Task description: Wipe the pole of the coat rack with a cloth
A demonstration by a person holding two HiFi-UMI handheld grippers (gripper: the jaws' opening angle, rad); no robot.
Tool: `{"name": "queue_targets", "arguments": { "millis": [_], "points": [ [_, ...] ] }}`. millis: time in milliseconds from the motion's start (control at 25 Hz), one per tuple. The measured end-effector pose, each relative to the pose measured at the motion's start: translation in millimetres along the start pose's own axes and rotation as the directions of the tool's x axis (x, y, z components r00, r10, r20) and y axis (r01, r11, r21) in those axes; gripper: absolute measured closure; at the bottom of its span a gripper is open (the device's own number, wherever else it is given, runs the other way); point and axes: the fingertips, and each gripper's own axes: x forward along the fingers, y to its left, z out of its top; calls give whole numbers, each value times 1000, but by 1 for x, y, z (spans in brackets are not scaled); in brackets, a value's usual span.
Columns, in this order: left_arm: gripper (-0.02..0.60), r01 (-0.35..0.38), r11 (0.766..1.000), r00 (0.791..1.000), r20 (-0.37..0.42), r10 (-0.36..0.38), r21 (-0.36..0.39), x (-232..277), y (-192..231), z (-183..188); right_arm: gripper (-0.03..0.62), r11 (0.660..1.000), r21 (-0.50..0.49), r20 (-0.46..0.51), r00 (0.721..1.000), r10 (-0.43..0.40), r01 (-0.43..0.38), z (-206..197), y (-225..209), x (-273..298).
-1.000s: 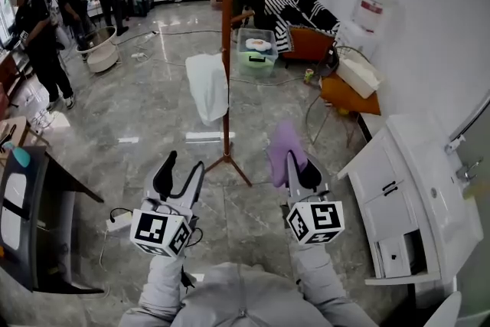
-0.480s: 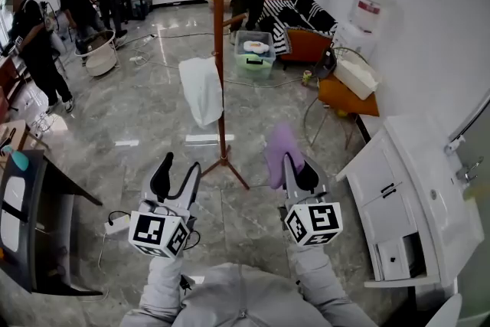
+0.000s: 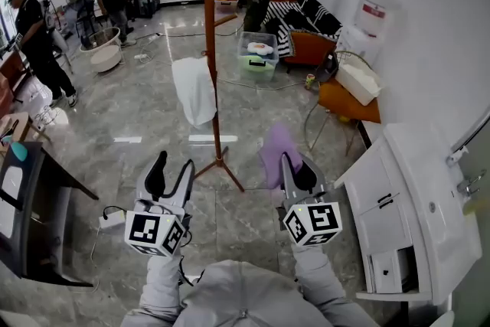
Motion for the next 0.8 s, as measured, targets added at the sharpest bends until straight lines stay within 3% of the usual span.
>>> {"name": "queue_targets", "arguments": {
  "millis": [400,800],
  "points": [
    [310,-47,999,999,-14,48,24,13,-2,-4,530,999,33,-1,1000,22,-22,-7,-24,7],
    [310,-14,1000,1000,-25,14,4,72,35,-24,530,999,36,-16,1000,0,1,-28,-32,65]
  ]
}}
